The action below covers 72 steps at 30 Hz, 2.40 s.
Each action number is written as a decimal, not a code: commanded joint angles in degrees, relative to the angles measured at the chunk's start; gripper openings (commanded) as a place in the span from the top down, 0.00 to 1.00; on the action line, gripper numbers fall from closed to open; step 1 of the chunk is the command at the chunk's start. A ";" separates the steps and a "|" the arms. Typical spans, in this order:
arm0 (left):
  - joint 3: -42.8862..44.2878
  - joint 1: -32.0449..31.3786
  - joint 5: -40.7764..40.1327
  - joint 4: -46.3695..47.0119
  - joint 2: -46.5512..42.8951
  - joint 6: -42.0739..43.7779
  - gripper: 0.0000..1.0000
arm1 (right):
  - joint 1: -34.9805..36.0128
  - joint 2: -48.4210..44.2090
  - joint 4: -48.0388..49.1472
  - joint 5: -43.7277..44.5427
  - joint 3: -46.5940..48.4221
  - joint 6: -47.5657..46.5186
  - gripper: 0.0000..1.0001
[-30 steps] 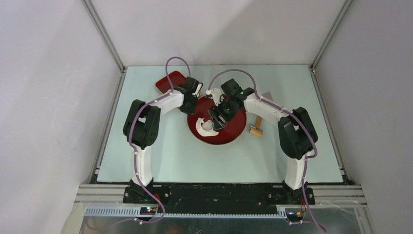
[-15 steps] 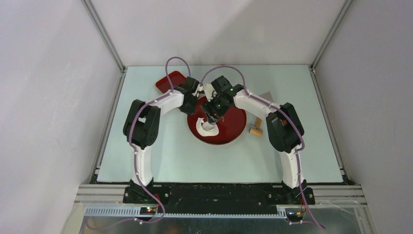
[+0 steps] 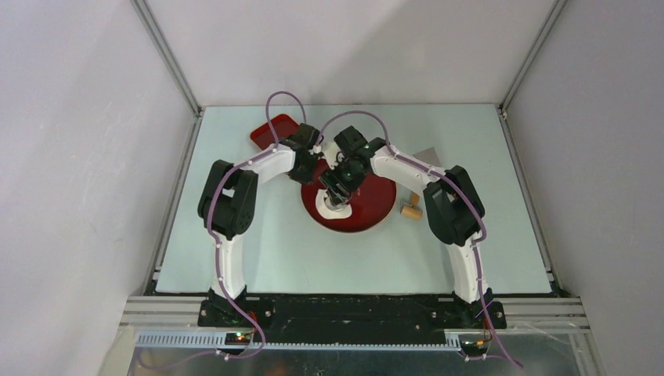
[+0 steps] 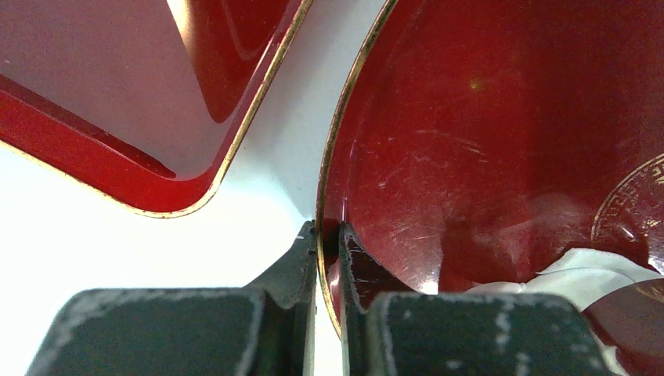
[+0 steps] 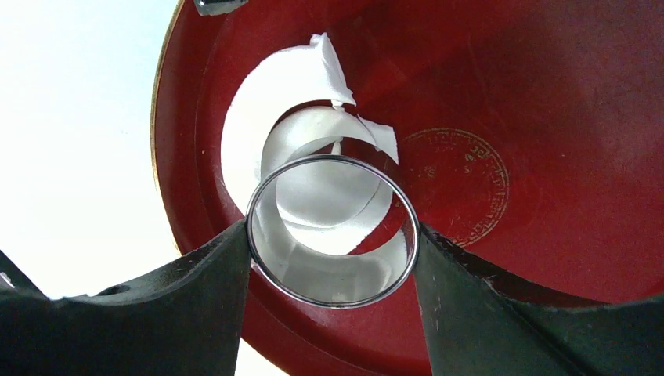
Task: Roll out the dumpling wrappers from the dough
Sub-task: Remove the dumpling wrapper from the work surface.
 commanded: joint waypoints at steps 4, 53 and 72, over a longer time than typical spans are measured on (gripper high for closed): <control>0.04 -0.33 -1.69 -3.15 0.51 2.42 1.00 | 2.15 1.90 -0.22 -2.63 3.76 -1.31 0.41; -0.05 -0.30 -1.70 -3.06 0.42 2.35 1.00 | -3.43 -4.15 7.25 -8.43 -0.85 4.17 0.41; 0.05 -0.35 -1.69 -3.02 0.46 2.33 1.00 | 0.20 1.10 8.86 12.54 2.33 -3.01 0.42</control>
